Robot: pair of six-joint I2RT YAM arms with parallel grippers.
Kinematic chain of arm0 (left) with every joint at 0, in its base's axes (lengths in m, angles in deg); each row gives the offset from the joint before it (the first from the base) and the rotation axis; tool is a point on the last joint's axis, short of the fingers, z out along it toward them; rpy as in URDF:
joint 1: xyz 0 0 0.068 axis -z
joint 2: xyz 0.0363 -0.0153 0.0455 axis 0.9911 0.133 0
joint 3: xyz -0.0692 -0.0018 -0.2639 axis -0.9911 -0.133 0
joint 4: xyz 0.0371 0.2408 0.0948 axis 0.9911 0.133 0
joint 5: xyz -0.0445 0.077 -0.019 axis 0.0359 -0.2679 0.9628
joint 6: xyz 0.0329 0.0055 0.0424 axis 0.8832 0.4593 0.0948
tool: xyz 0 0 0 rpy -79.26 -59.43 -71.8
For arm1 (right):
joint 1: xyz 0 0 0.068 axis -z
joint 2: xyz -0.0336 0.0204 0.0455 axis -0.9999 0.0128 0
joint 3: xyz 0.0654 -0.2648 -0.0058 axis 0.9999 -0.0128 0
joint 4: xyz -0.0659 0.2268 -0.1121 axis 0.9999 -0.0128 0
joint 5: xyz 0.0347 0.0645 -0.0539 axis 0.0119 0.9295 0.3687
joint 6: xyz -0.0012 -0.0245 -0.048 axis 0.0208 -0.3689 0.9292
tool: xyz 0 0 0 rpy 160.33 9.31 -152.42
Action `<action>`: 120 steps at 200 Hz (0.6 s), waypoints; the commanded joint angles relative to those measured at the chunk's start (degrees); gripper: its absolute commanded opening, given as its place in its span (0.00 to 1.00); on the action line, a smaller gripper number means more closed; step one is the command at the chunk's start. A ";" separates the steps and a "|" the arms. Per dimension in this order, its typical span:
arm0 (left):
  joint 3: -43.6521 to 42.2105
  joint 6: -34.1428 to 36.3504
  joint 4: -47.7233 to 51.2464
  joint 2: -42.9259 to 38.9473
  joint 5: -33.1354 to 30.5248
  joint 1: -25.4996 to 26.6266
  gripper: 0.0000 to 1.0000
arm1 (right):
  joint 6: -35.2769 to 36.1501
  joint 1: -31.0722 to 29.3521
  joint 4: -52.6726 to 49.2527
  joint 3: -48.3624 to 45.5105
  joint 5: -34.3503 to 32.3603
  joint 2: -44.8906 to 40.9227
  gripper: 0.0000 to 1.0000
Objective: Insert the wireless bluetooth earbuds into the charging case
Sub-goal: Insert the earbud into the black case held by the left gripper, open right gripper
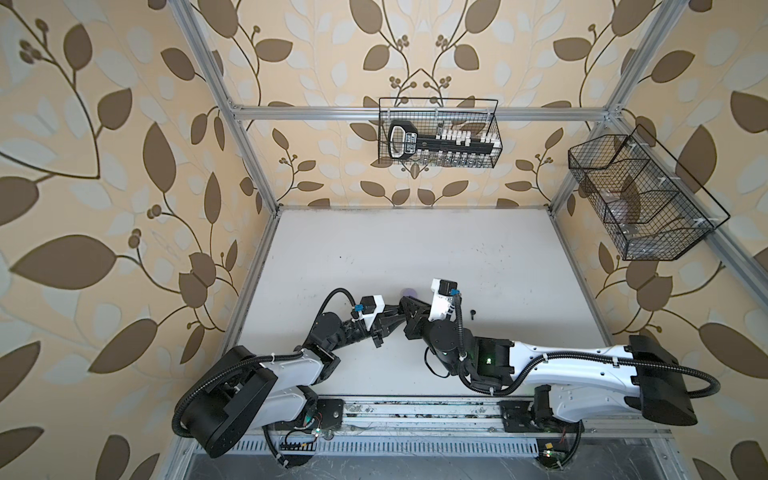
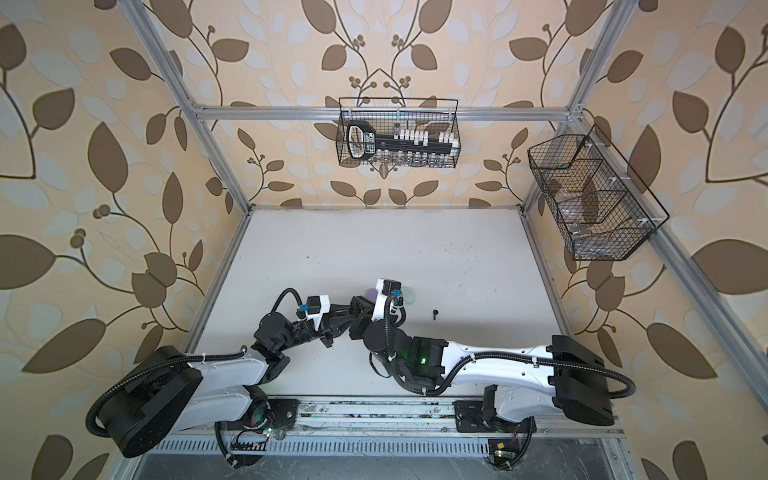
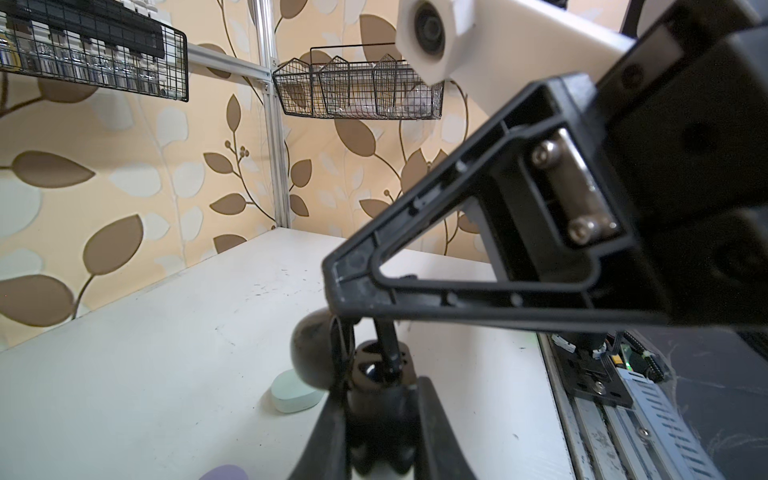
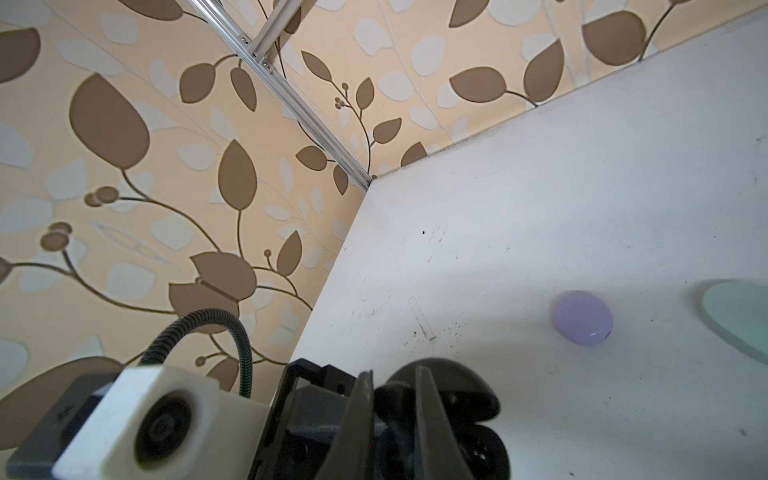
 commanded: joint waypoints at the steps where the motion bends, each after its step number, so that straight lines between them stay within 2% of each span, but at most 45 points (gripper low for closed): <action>1: 0.04 0.35 -5.11 -1.80 1.13 0.32 0.00 | -0.78 -0.02 -0.02 -1.18 -1.56 0.82 0.09; 58: 0.10 0.30 -5.08 -1.96 1.26 0.32 0.00 | -0.31 -0.55 -0.26 -1.36 -2.76 1.24 0.08; 120: 0.29 -1.23 -5.07 -2.68 1.75 0.32 0.00 | 3.93 -0.86 6.50 -2.80 -3.23 3.26 0.08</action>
